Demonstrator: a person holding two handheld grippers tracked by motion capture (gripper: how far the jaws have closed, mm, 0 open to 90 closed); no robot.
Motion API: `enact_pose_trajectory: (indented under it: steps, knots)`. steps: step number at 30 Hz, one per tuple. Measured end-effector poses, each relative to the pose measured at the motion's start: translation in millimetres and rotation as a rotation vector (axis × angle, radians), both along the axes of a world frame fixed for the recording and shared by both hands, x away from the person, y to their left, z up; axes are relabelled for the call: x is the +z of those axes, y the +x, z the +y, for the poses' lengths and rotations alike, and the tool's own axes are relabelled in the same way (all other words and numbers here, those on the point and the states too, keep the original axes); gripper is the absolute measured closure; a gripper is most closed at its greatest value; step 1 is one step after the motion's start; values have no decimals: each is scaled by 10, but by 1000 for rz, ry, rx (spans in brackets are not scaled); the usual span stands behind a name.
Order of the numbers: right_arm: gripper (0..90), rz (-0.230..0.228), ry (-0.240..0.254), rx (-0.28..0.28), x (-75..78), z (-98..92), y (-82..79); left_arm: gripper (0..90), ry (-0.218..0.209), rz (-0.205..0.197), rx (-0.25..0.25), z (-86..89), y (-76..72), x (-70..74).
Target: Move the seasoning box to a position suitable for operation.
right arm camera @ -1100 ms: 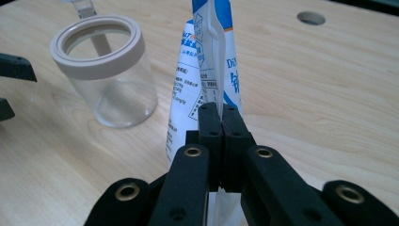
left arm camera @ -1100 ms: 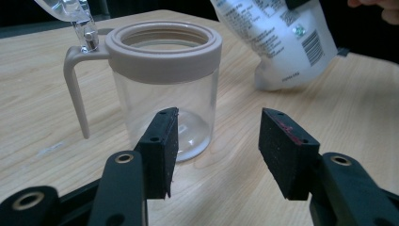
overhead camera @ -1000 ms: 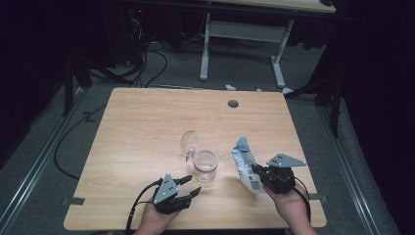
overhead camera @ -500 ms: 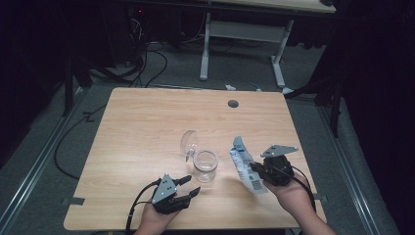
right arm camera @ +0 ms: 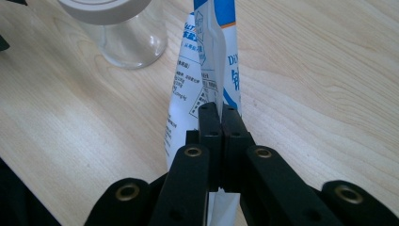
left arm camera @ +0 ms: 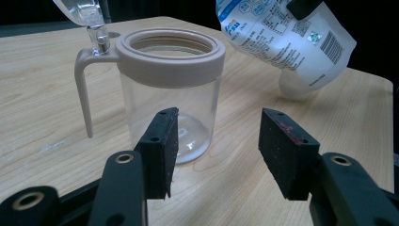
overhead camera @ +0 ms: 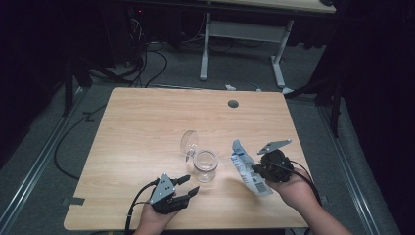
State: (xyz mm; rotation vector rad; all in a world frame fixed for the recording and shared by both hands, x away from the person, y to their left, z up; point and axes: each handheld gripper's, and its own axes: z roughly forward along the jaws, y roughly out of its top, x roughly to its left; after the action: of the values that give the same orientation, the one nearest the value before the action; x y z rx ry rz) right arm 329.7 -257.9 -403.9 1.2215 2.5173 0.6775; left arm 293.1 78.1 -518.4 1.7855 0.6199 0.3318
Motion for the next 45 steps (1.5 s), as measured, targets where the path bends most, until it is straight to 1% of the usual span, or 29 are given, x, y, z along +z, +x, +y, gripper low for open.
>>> enact_pose_trajectory:
  steps: [5,6,15,18,19,21,26,27,28,29,30,38,39,40,41,45]
  knots:
    - [899,31,-16,1,54,16,40,483,-2,-2,-1,-3,-3,2]
    - [899,45,-17,-2,67,22,49,483,-2,-3,-1,-3,-4,2]
    - [899,83,-59,10,143,55,88,482,1,-2,-2,2,-4,5]
    - [899,99,-64,10,149,54,98,482,1,-1,-2,1,-5,5]
    - [899,110,-65,7,154,51,105,482,1,-2,-2,1,-5,5]
    - [899,112,-65,11,154,48,110,483,1,-2,-2,1,-5,5]
    - [899,146,-68,6,171,56,138,482,0,-2,-1,1,-5,5]
    - [899,146,-68,6,171,56,138,482,0,-2,-1,1,-5,5]
    - [899,163,-79,-4,180,67,140,482,-1,-2,-1,0,-5,4]
    - [899,163,-79,-4,180,67,140,483,-1,-2,-1,0,-5,4]
    - [899,159,-85,9,178,63,149,483,-1,-1,-1,-1,-5,4]
    - [899,191,-128,18,181,78,165,483,2,-3,-2,3,-2,5]
    - [899,217,-132,-17,199,98,149,482,1,-2,-2,1,-2,4]
    - [899,217,-132,-17,199,98,149,482,2,-3,-2,0,-3,3]
    - [899,202,-137,13,197,88,169,482,3,-4,-2,-1,-4,2]
    - [899,212,-149,20,230,104,180,482,7,-5,-3,-4,-3,0]
